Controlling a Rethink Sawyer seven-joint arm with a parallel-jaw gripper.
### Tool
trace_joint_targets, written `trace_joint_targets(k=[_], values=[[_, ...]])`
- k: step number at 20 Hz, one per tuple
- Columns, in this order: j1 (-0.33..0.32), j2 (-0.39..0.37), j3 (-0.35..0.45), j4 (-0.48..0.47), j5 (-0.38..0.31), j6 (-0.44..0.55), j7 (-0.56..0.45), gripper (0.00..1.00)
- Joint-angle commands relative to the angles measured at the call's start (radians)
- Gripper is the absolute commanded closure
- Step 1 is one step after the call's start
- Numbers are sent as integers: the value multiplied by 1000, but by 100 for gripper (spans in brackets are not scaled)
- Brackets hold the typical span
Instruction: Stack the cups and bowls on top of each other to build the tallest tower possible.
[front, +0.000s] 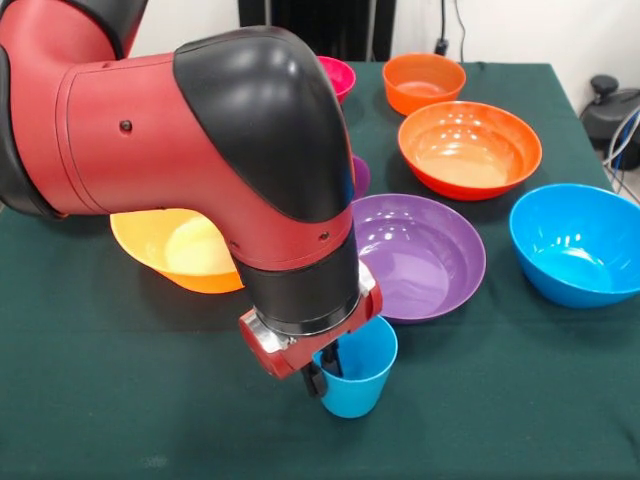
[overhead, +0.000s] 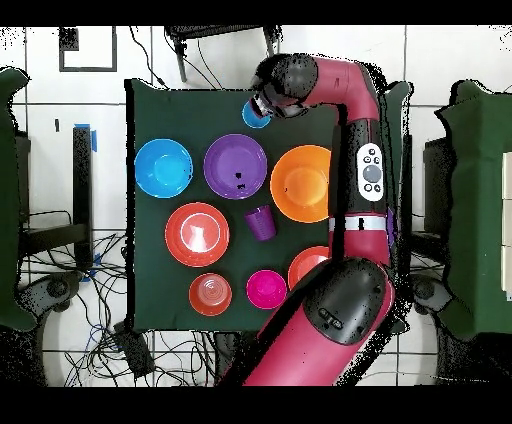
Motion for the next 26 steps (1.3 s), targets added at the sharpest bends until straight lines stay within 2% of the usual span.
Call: trace_joint_targets(k=[1,14,15,26], values=[[41,31,-99,-25,-31,-79,-186,100],[40,23,-124,-12,-7,-92,-183,100],[40,22,-125,-12,-6,-90,-185,0],[32,4,-149,29,8,-113,-155,0]])
